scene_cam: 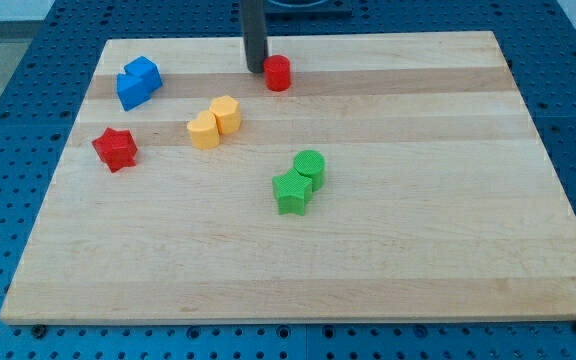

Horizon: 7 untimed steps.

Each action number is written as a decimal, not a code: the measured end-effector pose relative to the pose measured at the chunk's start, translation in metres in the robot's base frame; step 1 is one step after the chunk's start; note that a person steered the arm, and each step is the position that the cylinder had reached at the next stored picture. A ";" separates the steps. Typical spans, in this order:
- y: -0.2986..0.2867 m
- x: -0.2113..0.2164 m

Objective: Push the red star into the top left of the red circle

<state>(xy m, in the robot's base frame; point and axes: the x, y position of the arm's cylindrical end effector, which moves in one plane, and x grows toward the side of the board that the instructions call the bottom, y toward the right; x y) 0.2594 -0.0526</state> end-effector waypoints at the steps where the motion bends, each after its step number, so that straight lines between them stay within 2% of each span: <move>1: -0.017 0.004; 3: -0.057 0.052; 7: -0.177 0.103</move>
<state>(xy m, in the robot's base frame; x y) 0.3624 -0.2301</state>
